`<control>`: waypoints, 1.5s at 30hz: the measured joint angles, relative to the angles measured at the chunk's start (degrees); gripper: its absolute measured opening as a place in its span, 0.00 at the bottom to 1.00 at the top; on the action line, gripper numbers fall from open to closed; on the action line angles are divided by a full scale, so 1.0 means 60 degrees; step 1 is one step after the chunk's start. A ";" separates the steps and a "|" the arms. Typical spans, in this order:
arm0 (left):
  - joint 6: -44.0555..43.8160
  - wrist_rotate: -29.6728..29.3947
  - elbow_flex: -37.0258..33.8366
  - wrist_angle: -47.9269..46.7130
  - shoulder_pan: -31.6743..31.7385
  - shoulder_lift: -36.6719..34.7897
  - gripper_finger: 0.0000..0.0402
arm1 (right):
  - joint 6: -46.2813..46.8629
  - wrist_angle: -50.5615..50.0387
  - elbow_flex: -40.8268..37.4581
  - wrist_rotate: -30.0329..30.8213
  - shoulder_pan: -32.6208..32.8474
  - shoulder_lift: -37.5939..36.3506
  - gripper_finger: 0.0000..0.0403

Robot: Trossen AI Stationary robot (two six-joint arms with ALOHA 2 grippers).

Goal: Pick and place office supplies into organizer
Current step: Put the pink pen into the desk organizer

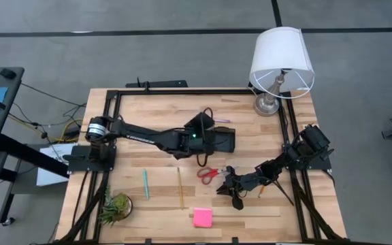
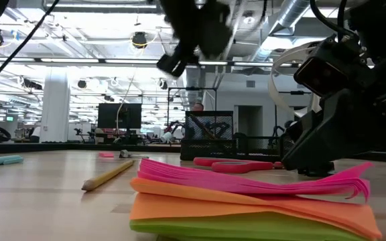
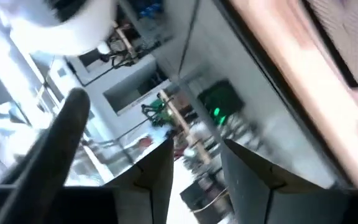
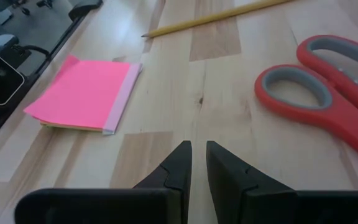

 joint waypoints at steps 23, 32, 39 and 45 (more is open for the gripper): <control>-0.7350 1.3367 -0.0891 -0.0106 0.6563 -0.2115 0.31 | 0.0820 -0.0340 -0.0002 0.1782 0.1146 0.0000 0.11; -0.6655 1.4454 -0.2167 0.1978 0.6474 -0.0431 0.31 | 0.0816 -0.0498 0.0013 0.1785 0.0827 0.0000 0.11; -0.6395 1.4706 -0.2072 0.2222 0.6214 0.0894 0.31 | 0.0765 -0.0587 0.0009 0.1762 0.0716 0.0000 0.11; -0.6482 1.4588 -0.2065 0.2853 0.6160 0.1396 0.31 | 0.0743 -0.0716 0.0009 0.1756 0.0730 0.0000 0.11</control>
